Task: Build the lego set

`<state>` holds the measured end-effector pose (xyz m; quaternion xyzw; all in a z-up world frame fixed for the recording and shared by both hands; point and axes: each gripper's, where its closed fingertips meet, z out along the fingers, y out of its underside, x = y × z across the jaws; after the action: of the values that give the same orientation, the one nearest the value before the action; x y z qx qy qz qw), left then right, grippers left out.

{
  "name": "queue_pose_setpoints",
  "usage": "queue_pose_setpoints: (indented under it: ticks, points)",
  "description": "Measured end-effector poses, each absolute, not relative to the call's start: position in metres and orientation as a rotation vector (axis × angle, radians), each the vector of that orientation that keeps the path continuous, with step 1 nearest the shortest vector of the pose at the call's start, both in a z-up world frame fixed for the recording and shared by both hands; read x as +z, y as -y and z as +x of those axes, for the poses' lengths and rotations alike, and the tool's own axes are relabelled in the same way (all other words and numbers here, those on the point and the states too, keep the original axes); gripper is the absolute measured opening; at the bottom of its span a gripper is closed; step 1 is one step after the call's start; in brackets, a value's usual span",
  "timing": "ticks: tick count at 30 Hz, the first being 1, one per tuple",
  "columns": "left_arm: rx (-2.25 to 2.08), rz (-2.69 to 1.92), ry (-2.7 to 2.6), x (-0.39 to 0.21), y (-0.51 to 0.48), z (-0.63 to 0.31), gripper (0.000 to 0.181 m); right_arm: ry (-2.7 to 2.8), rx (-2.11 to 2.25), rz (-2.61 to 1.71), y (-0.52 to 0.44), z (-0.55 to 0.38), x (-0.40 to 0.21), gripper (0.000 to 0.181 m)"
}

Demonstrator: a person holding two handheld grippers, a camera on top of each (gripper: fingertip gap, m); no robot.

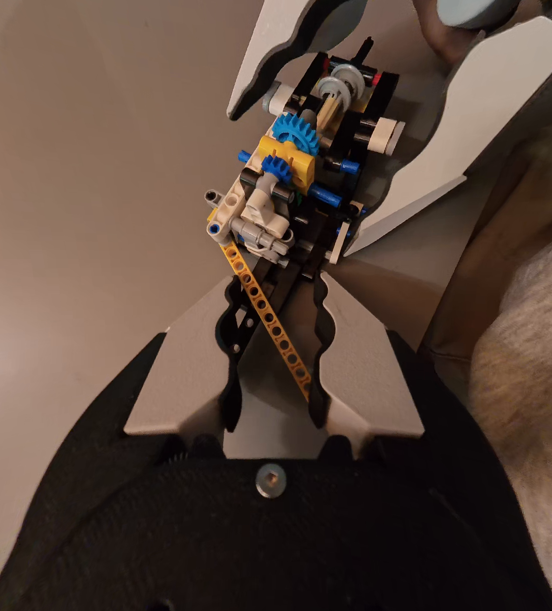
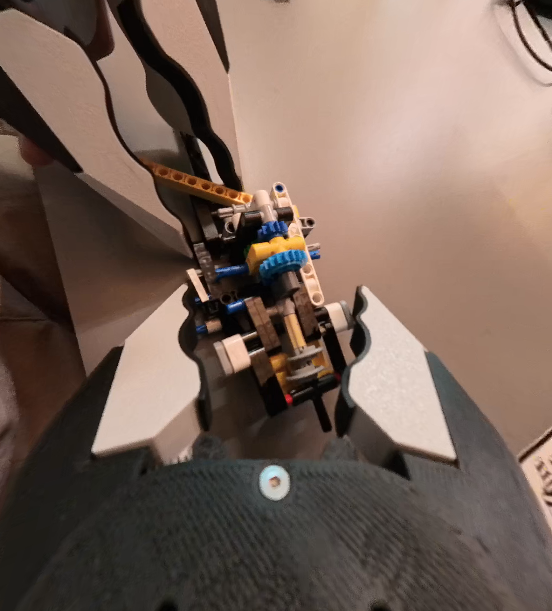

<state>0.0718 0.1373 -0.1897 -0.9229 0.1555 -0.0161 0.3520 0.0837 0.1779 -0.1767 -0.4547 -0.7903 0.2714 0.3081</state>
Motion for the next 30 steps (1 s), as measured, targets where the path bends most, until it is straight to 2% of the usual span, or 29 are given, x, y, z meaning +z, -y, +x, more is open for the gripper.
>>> queue_pose_setpoints:
  ticks: [4,7,14,22,30]
  points:
    - [-0.122,-2.377,-0.319,-0.188,-0.139,0.071,0.047,1.962,0.643,-1.176,-0.189,0.086,-0.160,0.102]
    - [-0.111,-2.378,-0.246,-0.188,-0.139,0.060,0.047,1.771,0.693,-1.219,-0.204,0.095,-0.139,0.098]
    - [-0.336,-2.282,-0.002,-0.175,-0.143,0.052,0.046,1.443,1.275,-1.490,-0.195,0.112,-0.120,0.094]
    - [-0.619,-2.142,0.173,-0.157,-0.147,0.059,0.046,1.565,1.281,-1.621,-0.175,0.090,-0.141,0.099]
    - [-1.051,-1.879,0.278,-0.116,-0.149,0.082,0.045,1.268,1.850,-1.572,-0.172,0.089,-0.095,0.095]
